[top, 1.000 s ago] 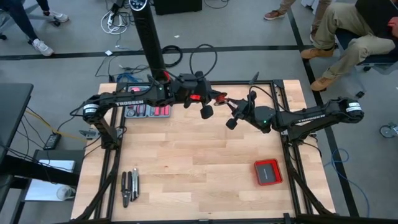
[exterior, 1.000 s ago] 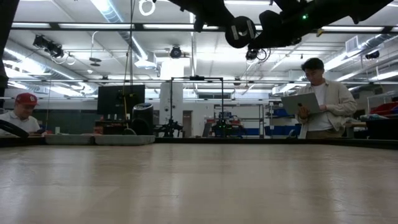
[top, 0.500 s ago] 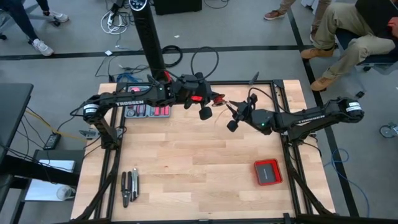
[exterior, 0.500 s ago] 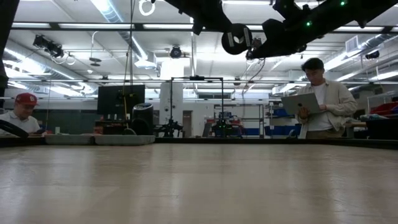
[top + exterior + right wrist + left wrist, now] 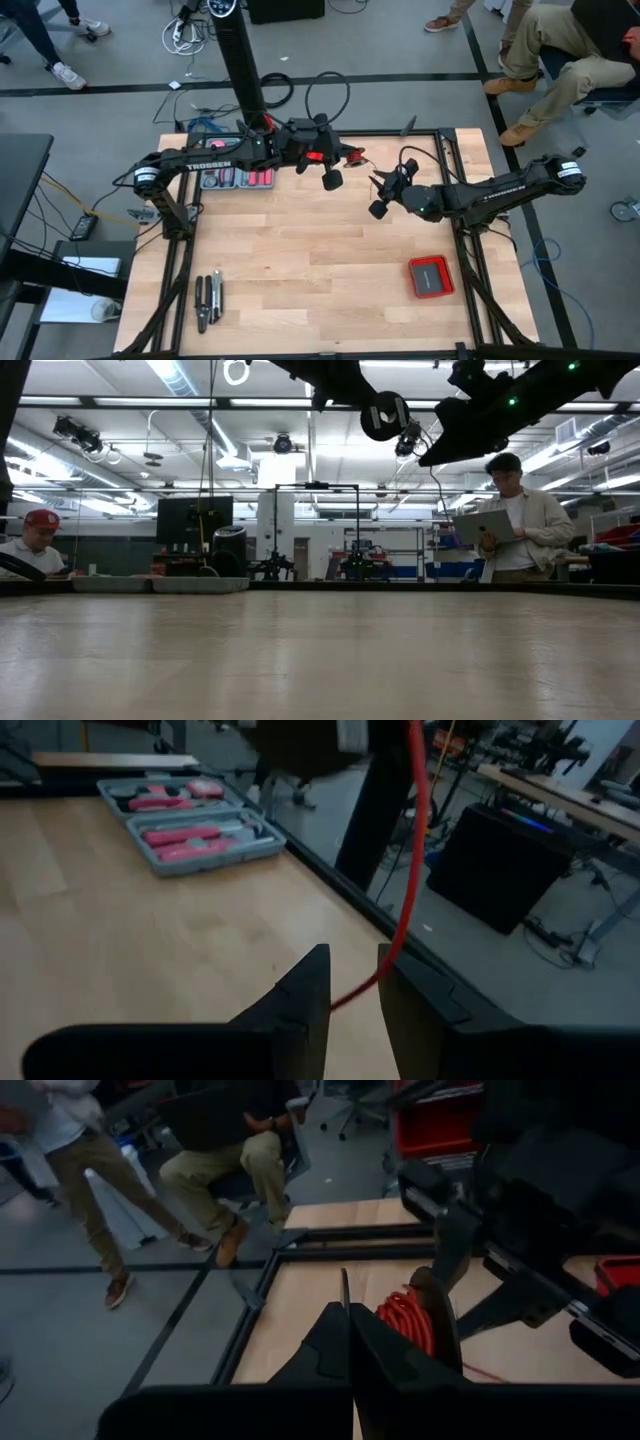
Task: Coil cords
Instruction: Coil the red wire onto the spool
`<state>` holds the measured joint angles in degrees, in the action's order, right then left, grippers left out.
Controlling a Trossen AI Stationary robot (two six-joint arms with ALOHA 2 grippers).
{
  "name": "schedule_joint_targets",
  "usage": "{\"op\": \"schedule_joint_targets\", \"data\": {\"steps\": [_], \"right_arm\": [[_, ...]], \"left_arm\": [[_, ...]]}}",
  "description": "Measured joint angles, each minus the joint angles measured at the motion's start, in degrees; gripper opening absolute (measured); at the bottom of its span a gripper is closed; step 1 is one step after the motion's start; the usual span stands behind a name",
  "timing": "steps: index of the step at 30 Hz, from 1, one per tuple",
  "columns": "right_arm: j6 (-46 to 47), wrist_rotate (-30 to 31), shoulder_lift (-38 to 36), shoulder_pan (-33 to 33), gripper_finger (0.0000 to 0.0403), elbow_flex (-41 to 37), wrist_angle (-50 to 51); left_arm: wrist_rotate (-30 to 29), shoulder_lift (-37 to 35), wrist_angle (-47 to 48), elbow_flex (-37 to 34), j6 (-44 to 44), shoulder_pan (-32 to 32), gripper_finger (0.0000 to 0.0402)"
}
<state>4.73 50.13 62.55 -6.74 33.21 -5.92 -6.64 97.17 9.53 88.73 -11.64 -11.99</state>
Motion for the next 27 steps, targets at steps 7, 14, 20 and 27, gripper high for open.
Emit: {"op": "schedule_joint_targets", "data": {"steps": [7, 14, 20, 27], "right_arm": [[4.4, -0.3, -3.4, -1.9, 0.0084, 0.0, 6.9], [6.0, 0.4, -8.0, -3.5, 0.0082, 0.0, 11.8], [7.8, 0.7, -10.6, -4.3, 0.0082, 0.0, 16.6], [8.9, 1.4, -11.1, -4.5, 0.0043, 0.0, 18.7]], "left_arm": [[3.5, 0.0, -11.2, -4.1, -0.1, 0.5, 0.0], [2.2, 0.1, -17.1, -9.4, 1.0, 0.4, 0.0], [1.8, 0.1, -18.1, -9.5, 0.8, 0.4, 0.0], [1.6, 0.0, -20.0, -9.5, 0.5, 0.4, 0.0]]}}
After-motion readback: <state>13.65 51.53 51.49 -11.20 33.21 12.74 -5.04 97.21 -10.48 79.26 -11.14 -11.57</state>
